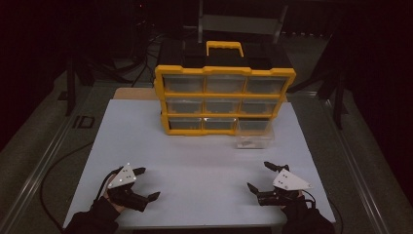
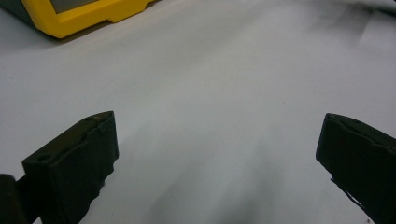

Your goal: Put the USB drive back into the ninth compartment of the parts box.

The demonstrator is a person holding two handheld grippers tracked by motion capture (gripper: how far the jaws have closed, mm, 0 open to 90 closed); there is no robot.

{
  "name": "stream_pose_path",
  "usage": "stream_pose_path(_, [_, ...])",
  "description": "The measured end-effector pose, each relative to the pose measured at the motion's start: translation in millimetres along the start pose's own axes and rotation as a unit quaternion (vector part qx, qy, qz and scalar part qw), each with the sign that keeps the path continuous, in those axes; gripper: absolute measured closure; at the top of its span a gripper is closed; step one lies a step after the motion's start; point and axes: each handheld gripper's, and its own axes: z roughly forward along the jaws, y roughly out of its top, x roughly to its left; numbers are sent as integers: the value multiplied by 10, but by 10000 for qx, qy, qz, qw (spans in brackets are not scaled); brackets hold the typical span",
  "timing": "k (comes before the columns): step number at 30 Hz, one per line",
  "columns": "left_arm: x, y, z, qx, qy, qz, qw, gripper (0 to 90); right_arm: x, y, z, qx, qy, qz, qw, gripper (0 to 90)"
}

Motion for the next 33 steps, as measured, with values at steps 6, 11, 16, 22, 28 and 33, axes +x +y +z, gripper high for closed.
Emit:
stream_pose_path(6, [-8, -21, -23, -80, -15, 59, 9999, 0, -1, -2, 3, 8, 7, -6, 10000, 83])
stream_pose_path(11, [-13, -40, 7, -48, 20, 98, 9999, 0, 3, 0, 4, 3, 10, -12, 10000, 83])
stream_pose_path(16, [-14, -40, -4, -99, 40, 103, 9999, 0, 1, -1, 5, 5, 9, -12, 10000, 83])
stream_pose_path(22, [-15, -44, -22, -154, 72, 136, 9998, 0, 3, -1, 7, 9, 8, -9, 10000, 83])
stream_pose_path(28, [-9, -51, -27, -205, 57, 123, 9997, 0, 4, 0, 10, 12, 13, -16, 10000, 83])
stream_pose_path(33, [-15, -51, -20, -183, 63, 151, 9997, 0, 1, -1, 10, 8, 11, -12, 10000, 83])
